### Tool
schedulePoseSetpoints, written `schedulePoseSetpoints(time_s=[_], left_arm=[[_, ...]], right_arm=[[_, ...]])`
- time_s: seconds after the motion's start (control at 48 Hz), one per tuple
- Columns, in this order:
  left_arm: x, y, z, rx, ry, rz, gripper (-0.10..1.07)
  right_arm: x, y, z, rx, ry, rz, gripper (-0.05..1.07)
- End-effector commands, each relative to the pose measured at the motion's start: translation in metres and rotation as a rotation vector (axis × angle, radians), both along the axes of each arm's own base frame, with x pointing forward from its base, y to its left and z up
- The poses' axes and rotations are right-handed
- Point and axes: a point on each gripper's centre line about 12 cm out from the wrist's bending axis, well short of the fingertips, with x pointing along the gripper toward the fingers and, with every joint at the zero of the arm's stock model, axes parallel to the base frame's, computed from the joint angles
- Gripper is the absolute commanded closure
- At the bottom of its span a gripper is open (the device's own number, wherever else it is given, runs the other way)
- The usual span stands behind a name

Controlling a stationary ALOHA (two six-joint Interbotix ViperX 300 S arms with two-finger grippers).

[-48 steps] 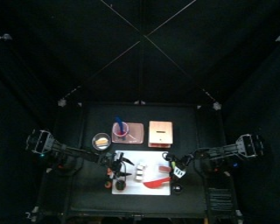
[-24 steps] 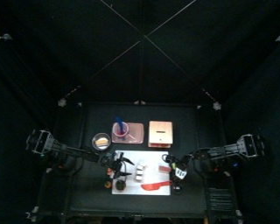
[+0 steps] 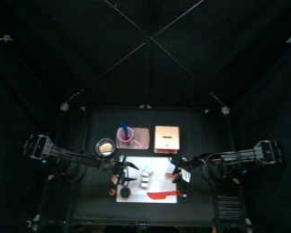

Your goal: Cut the white sushi roll

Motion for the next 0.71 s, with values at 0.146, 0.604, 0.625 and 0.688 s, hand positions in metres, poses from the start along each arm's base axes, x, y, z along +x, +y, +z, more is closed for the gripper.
schedulePoseSetpoints(time_s=[0.146,0.604,0.625,0.688], left_arm=[[-0.023,0.009,0.016,-0.059,-0.086,0.050,0.09],[-0.032,0.020,0.005,-0.078,-0.056,0.101,0.09],[-0.032,0.020,0.005,-0.078,-0.055,0.101,0.09],[-0.032,0.021,0.004,-0.078,-0.051,0.104,0.09]], right_arm=[[0.002,-0.015,0.019,-0.212,-0.278,-0.088,0.13],[0.007,-0.017,0.011,-0.271,-0.309,-0.102,0.13],[0.008,-0.017,0.010,-0.272,-0.307,-0.102,0.13],[0.009,-0.017,0.009,-0.277,-0.304,-0.103,0.13]])
